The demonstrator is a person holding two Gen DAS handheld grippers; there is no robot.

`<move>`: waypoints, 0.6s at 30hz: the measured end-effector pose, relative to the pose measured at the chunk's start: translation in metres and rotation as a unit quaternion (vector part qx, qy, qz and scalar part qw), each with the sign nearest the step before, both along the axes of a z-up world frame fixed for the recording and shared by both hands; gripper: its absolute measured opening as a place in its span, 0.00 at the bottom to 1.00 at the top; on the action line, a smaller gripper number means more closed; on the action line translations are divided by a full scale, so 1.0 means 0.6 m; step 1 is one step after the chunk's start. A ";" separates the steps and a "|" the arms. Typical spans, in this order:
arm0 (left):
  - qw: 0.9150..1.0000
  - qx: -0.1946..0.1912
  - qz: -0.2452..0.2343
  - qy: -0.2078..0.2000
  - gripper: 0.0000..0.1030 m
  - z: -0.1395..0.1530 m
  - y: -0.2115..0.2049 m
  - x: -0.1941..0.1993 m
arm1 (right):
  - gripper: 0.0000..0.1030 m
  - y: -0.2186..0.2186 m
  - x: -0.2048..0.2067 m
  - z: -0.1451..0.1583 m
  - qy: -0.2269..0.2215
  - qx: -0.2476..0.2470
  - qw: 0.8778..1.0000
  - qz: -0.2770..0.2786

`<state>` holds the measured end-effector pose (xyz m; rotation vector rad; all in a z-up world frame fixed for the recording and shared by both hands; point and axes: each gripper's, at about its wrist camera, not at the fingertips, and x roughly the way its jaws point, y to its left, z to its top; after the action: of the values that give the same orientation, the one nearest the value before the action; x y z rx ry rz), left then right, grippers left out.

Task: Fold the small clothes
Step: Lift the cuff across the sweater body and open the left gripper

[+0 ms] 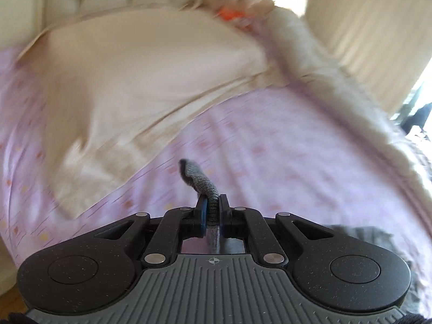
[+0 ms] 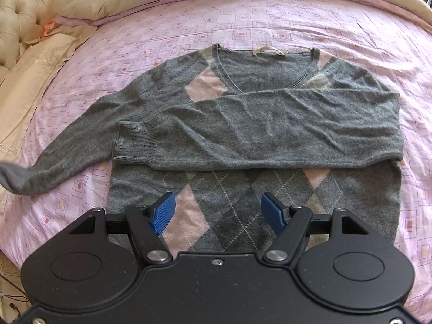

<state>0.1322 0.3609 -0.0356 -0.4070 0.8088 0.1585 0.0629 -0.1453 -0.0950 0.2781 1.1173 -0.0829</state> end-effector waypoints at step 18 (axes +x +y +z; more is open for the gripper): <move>0.958 -0.028 -0.248 -0.139 0.07 0.107 -0.472 0.058 | 0.71 -0.195 -0.084 0.007 -0.027 0.041 0.997 -0.060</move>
<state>0.1672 0.0779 0.0287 -0.2616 0.6165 -0.3838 0.0125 -0.2623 -0.0907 0.4180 1.0504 -0.1361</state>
